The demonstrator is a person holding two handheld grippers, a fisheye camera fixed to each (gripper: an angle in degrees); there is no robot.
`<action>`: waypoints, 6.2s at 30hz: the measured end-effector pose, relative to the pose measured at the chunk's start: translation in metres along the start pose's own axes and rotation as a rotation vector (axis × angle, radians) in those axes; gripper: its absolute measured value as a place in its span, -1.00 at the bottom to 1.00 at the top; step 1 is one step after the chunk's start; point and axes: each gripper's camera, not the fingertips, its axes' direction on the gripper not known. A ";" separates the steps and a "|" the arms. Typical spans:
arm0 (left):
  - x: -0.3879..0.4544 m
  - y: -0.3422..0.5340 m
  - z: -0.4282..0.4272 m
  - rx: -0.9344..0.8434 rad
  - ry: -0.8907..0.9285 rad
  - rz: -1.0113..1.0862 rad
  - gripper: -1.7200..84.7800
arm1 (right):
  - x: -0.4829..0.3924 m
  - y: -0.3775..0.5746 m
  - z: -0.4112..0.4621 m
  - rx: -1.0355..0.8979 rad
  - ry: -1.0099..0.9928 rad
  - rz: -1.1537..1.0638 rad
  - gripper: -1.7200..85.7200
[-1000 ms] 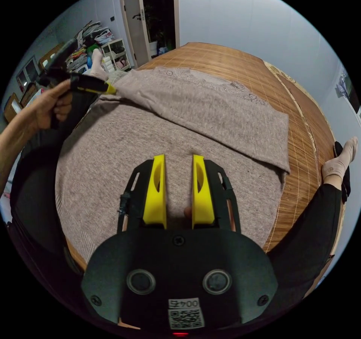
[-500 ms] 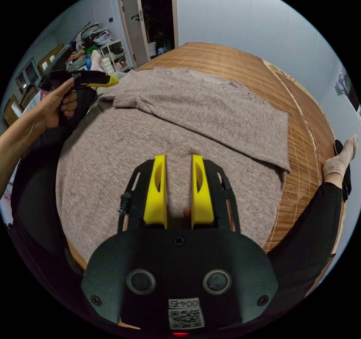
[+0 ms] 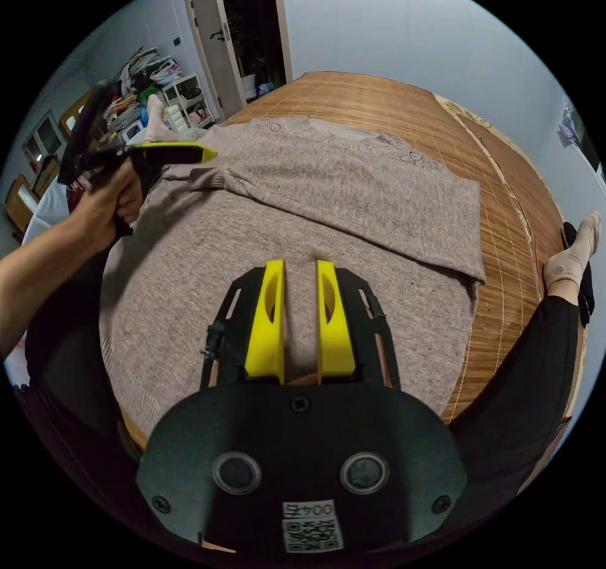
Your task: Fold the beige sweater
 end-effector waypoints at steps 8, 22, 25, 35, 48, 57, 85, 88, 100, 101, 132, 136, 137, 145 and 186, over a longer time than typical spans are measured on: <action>0.002 0.013 0.025 -0.028 0.040 -0.059 -0.92 | 0.078 0.013 -0.074 0.195 0.179 0.367 -0.71; -0.008 0.021 0.031 -0.014 0.121 -0.114 -0.93 | 0.099 -0.015 -0.061 0.039 0.340 0.467 -0.77; -0.007 0.022 0.033 -0.013 0.115 -0.112 -0.93 | 0.096 -0.020 -0.064 0.049 0.331 0.436 -0.79; -0.007 0.022 0.037 -0.014 0.104 -0.106 -0.93 | 0.115 -0.023 -0.081 0.039 0.334 0.541 -0.89; -0.014 0.019 0.042 -0.015 0.098 -0.103 -0.94 | 0.129 -0.002 -0.136 0.196 0.202 0.691 -0.83; -0.021 0.015 0.047 -0.014 0.084 -0.097 -0.94 | 0.095 -0.036 -0.105 0.053 0.211 0.424 -0.78; -0.095 -0.008 0.014 0.122 0.121 -0.091 -0.74 | 0.060 -0.034 -0.127 0.243 0.125 0.295 -0.56; -0.117 -0.026 0.025 0.087 0.140 -0.129 -0.67 | 0.053 -0.054 -0.114 0.221 0.173 0.246 -0.55; -0.149 -0.062 0.071 -0.022 0.028 -0.101 -0.58 | 0.080 -0.105 -0.038 0.012 0.161 0.207 -0.54; -0.151 -0.066 0.073 -0.023 0.027 -0.092 -0.59 | 0.082 -0.107 -0.035 0.008 0.160 0.202 -0.54; -0.187 -0.060 0.052 0.075 0.237 -0.144 -0.73 | 0.008 -0.013 0.001 0.004 0.173 0.098 -0.57; -0.191 -0.077 0.058 0.050 0.202 -0.132 -0.74 | 0.011 -0.006 0.010 0.018 0.166 0.103 -0.58; -0.193 -0.081 0.062 0.034 0.199 -0.139 -0.75 | 0.009 -0.005 0.013 0.020 0.174 0.096 -0.58; -0.192 -0.093 0.077 -0.035 0.222 -0.142 -0.80 | 0.013 0.005 0.029 0.026 0.167 0.097 -0.59; -0.052 -0.087 0.050 -0.063 0.066 0.112 -0.84 | 0.030 0.034 0.081 0.031 0.174 0.100 -0.59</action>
